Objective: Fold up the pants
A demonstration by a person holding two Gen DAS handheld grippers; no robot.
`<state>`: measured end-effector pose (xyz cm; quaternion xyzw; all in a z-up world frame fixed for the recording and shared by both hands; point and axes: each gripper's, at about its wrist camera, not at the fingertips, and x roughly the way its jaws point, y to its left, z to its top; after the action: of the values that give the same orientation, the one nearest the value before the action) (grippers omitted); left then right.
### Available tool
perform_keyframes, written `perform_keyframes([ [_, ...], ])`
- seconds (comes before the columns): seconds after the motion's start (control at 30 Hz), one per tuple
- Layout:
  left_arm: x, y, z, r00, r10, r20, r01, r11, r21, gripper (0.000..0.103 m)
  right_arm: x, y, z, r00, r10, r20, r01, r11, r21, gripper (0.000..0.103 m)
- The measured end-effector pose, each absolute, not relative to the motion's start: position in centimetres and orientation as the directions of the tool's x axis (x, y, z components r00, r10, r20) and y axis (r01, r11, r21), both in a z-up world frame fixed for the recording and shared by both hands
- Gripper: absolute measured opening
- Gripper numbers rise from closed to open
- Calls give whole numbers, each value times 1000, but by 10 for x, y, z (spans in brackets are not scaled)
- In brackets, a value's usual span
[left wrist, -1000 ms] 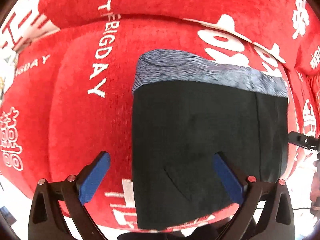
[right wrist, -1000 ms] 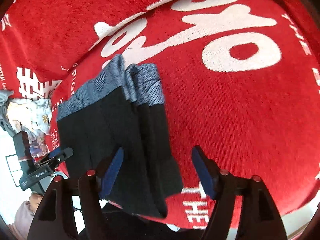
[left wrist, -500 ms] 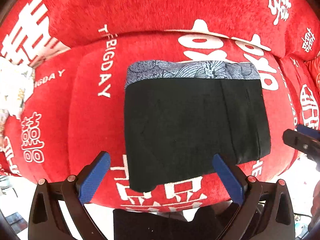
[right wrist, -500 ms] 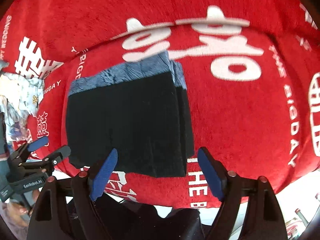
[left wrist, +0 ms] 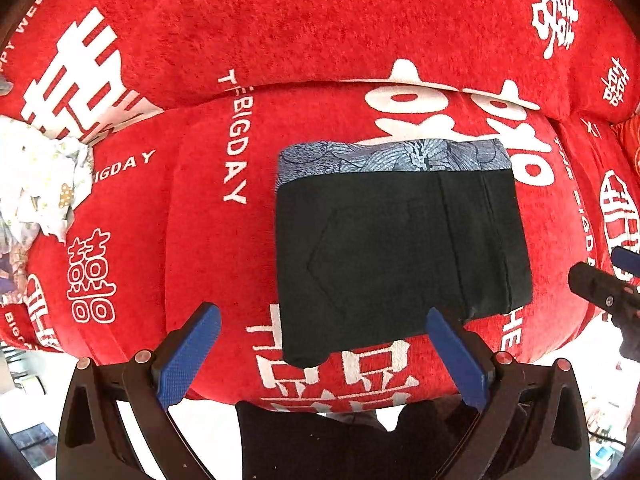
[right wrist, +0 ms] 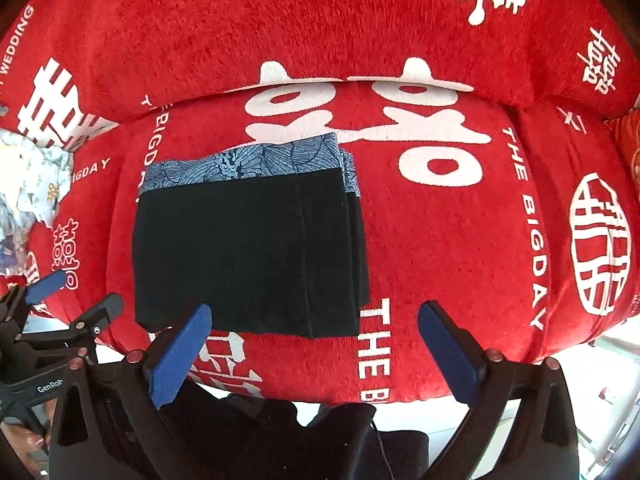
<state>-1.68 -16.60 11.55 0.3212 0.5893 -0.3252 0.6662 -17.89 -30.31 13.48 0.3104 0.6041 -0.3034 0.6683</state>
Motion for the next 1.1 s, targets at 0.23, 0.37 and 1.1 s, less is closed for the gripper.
perform_keyframes([
  [0.23, -16, -167, 124, 93, -60, -994, 813, 581, 41, 103, -175, -301, 141, 65, -44, -997, 786, 618, 24, 103],
  [0.37, -15, -166, 126, 82, -59, -995, 811, 584, 32, 103, -172, -300, 144, 55, -52, -997, 784, 620, 11, 103],
  [1.1, -19, -165, 133, 105, -51, -993, 821, 569, 58, 103, -166, -296, 151, 41, -84, -996, 772, 635, -21, 103],
])
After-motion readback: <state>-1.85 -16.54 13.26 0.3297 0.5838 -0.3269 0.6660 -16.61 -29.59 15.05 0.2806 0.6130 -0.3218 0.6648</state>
